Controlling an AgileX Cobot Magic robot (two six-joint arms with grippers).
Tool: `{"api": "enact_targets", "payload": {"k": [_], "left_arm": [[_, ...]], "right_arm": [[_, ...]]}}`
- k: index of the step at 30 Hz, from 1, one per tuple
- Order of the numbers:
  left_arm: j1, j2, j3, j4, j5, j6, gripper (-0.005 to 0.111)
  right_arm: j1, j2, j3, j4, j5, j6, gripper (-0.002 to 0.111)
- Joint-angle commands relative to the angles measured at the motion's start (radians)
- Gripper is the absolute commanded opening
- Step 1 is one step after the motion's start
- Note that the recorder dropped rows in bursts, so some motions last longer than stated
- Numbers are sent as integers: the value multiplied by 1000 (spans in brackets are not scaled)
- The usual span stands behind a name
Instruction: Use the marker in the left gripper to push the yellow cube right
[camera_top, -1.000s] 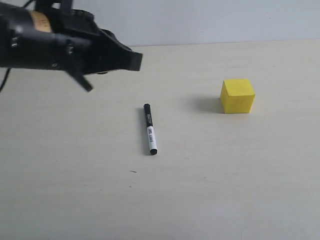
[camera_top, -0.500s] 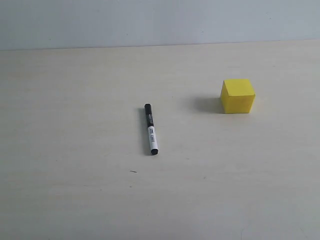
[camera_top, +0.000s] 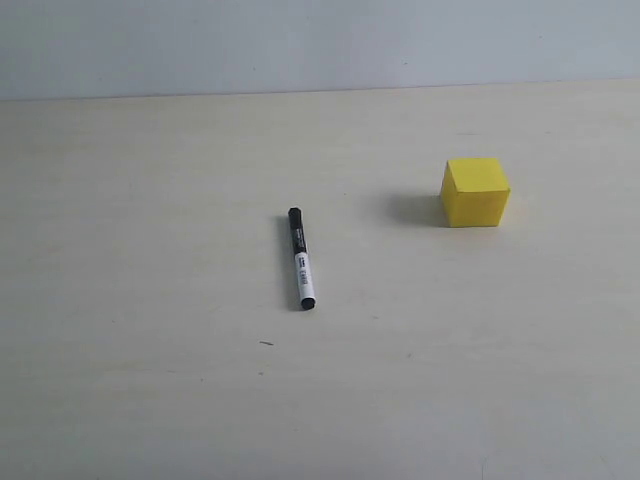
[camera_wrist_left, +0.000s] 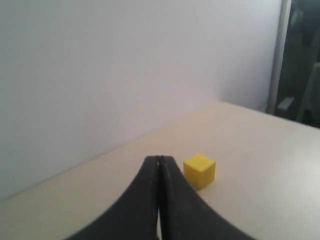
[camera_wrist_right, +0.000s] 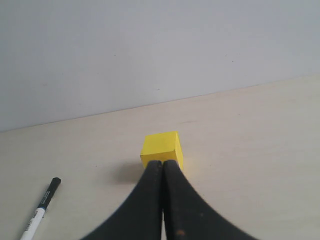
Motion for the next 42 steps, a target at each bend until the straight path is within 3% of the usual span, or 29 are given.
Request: {"api": "enact_targets", "payload": {"k": [1, 4, 12, 16, 30, 34, 42], "left_arm": [[17, -1, 44, 71, 82, 4, 0], [101, -37, 98, 75, 64, 4, 0], [437, -202, 263, 75, 59, -63, 0], [532, -252, 302, 73, 67, -135, 0], [559, -272, 430, 73, 44, -171, 0], [559, -328, 505, 75, -36, -148, 0], [559, -455, 604, 78, -54, -128, 0]], "right_arm": [[0, -1, 4, 0, -6, -7, 0], [0, -1, 4, 0, -6, -7, 0], [0, -1, 4, 0, -6, -7, 0], [0, -1, 4, 0, -6, -7, 0], [0, -1, 4, 0, -6, -7, 0], [0, -1, 4, 0, -6, -7, 0], [0, -1, 4, 0, -6, -7, 0]]}}
